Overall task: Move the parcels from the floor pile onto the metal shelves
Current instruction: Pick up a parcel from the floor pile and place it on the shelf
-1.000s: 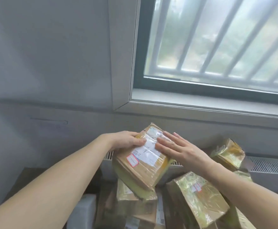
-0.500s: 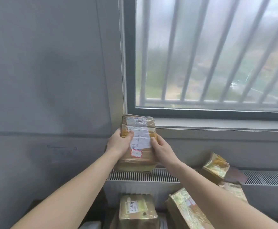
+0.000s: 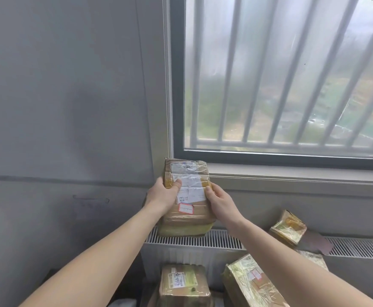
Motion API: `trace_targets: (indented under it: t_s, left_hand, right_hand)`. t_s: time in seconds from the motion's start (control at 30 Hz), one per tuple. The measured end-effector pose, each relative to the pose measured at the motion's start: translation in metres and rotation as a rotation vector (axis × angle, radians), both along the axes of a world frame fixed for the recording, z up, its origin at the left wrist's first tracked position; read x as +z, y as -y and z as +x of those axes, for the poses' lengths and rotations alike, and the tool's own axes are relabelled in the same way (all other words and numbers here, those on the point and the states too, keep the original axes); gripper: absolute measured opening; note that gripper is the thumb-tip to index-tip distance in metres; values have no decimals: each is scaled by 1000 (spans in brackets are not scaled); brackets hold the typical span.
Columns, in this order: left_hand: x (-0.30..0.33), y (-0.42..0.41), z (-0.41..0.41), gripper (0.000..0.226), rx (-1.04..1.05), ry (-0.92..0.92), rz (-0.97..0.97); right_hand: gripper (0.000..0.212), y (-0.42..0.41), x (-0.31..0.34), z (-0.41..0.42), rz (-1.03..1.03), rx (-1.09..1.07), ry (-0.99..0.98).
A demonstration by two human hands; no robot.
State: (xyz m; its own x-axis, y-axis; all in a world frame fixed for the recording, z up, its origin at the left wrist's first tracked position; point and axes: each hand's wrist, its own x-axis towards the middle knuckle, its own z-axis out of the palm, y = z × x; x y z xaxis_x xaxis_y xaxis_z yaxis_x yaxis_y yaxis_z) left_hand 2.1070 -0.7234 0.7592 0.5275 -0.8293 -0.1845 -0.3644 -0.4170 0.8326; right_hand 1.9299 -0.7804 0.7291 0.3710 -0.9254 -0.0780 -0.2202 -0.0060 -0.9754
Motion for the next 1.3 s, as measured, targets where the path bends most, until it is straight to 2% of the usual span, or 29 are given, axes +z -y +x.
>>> trace_targets:
  t_s: [0.13,0.3,0.4,0.53,0.63,0.7,0.77,0.93,1.07,1.17,1.23,1.3]
  left_hand:
    - [-4,0,2,113,-8,17,38]
    - [-3,-7,-4,112,-42,40,83]
    - [3,-14,-12,119,-142,125,91]
    - [13,-34,-19,129,-373,337,60]
    - [10,-46,-16,138,-562,620,118]
    - [7,-52,-16,141,-590,800,119]
    - [4,-57,-19,141,-576,893,92]
    - [5,-70,-32,119,-541,778,28]
    - [5,-82,-40,109,-524,757,-28]
    - [6,-94,-41,105,-481,769,-50]
    - [7,-104,-38,103,-433,759,-55]
    - [9,-115,-33,102,-386,771,-54]
  right_hand:
    - [29,-4,3,-4,-16,-6,-25]
    - [29,-4,2,-7,-15,-22,-35]
    - [26,-2,1,-9,-16,-49,-66]
    - [28,1,3,-12,-13,-72,-98]
    - [32,1,8,-15,-17,-80,-116]
    - [34,0,10,-17,-25,-72,-126]
    - [35,-3,11,-17,-35,-58,-131]
    - [35,-12,14,-17,-56,-23,-111]
    - [40,-21,17,-17,-115,5,-130]
    - [57,-31,18,-19,-215,141,-149]
    - [90,-38,15,-20,-332,314,-117]
    - [122,-44,15,-21,-492,497,-183]
